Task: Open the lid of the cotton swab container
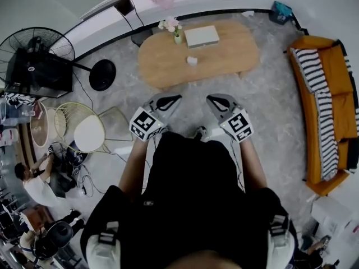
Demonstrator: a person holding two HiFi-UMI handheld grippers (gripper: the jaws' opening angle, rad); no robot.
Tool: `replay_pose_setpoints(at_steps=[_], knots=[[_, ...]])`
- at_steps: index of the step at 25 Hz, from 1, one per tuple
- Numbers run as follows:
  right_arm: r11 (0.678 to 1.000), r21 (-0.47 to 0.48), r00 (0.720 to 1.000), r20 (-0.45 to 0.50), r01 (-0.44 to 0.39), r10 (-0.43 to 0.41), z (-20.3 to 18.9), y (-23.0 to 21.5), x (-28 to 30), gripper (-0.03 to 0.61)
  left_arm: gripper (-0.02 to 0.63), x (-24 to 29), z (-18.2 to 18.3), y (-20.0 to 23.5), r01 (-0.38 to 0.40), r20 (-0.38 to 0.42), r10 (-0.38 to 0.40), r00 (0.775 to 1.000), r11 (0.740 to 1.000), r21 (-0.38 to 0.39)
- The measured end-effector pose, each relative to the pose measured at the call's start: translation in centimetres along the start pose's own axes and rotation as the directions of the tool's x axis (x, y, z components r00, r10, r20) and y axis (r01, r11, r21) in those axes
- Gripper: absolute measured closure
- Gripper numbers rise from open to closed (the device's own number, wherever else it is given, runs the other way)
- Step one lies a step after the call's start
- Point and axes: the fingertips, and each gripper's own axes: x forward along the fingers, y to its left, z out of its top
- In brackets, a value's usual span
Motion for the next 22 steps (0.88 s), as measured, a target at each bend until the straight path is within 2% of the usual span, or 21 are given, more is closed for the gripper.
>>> replay_pose_setpoints(at_steps=[8,22], knots=[[0.999,0.021,0.999,0.002,0.032,-0.032,-0.8,-1.2,-0.7,0.583,0.614,1.2,0.2,0.5,0.008,0.001,-0.008,1.000,1.000,0.003],[0.994,0.031,0.993,-0.055,0.108,-0.106,-1.3,-3.9,-0.6,0.583,0.614,4.3,1.0,3.0,0.084,0.032,-0.084,0.996,0.996,-0.003]])
